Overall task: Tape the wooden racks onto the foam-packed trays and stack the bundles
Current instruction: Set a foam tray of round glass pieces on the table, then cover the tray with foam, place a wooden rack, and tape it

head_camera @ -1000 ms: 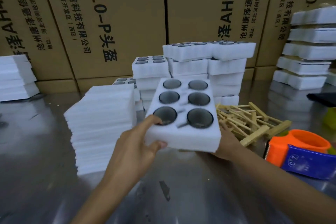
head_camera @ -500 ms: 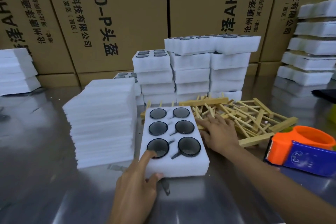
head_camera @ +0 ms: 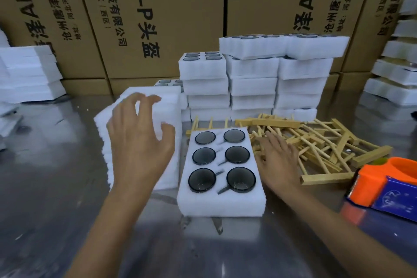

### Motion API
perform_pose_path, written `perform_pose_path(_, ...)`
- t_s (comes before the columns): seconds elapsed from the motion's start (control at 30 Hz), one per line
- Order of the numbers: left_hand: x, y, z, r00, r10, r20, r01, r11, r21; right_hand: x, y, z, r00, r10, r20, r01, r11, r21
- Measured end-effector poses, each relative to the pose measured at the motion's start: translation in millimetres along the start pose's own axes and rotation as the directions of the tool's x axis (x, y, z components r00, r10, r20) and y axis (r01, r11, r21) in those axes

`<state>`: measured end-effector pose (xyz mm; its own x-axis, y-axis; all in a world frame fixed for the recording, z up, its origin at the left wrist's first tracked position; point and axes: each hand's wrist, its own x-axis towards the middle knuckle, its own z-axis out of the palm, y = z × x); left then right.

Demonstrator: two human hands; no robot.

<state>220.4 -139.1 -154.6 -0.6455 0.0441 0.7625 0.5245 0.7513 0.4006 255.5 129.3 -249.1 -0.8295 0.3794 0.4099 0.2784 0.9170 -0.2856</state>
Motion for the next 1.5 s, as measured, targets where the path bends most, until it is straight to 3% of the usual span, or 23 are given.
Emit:
perform_pose_path(0.1, 35, -15, 12, 0.97, -0.067, 0.233, 0.017, 0.977, 0.213, -10, 2, 8, 0.999, -0.02, 0.038, 0.023, 0.997, -0.073)
perform_pose_path(0.17, 39, -19, 19, 0.952, -0.078, 0.295, 0.018, 0.98, 0.199, -11, 4, 9, 1.0, -0.01, 0.028, 0.012, 0.997, -0.071)
perform_pose_path(0.33, 30, -10, 24, 0.997, -0.052, 0.064, 0.05, 0.998, 0.036, -12, 5, 9, 1.0, -0.007, -0.001, 0.007, 0.998, -0.057)
perform_pose_path(0.57, 32, 10, 23, 0.987, 0.158, -0.025, -0.154, 0.981, 0.116, -14, 3, 9, 1.0, -0.015, -0.016, 0.015, 0.999, -0.046)
perform_pose_path(0.7, 42, -8, 24, 0.973, -0.072, 0.22, -0.009, 0.938, 0.346, -15, 4, 8, 1.0, -0.016, -0.015, 0.015, 0.999, -0.042)
perform_pose_path(0.83, 34, -7, 27, 0.985, -0.022, 0.172, -0.03, 0.956, 0.293, -15, 3, 7, 1.0, -0.018, -0.007, 0.017, 0.999, -0.047)
perform_pose_path(1.0, 39, -1, 23, 0.981, -0.156, 0.118, 0.142, 0.983, 0.12, -16, 3, 8, 1.0, -0.023, 0.006, 0.024, 0.998, -0.057)
perform_pose_path(1.1, 41, 9, 19, 0.999, -0.022, 0.03, 0.019, 0.994, 0.109, -16, 4, 8, 1.0, -0.018, -0.004, 0.017, 0.999, -0.041)
perform_pose_path(1.17, 37, 25, 15, 0.986, 0.163, -0.042, -0.16, 0.985, 0.07, -16, 4, 9, 1.0, -0.019, -0.005, 0.019, 0.999, -0.047)
perform_pose_path(1.27, 17, 55, 15, 0.862, 0.494, -0.115, -0.482, 0.868, 0.121, -16, 5, 9, 1.0, -0.022, -0.017, 0.022, 0.999, -0.041)
perform_pose_path(1.37, -23, 84, 28, 0.763, 0.645, 0.047, -0.64, 0.744, 0.193, -17, 4, 8, 0.999, -0.019, -0.028, 0.018, 0.999, -0.039)
perform_pose_path(1.43, -48, 92, 37, 0.717, 0.649, 0.255, -0.696, 0.691, 0.196, -18, 5, 7, 0.999, -0.012, -0.037, 0.011, 1.0, -0.012)
perform_pose_path(1.5, -66, 92, 46, 0.687, 0.613, 0.39, -0.7, 0.702, 0.129, -19, 7, 6, 0.999, -0.016, -0.048, 0.016, 1.0, 0.003)
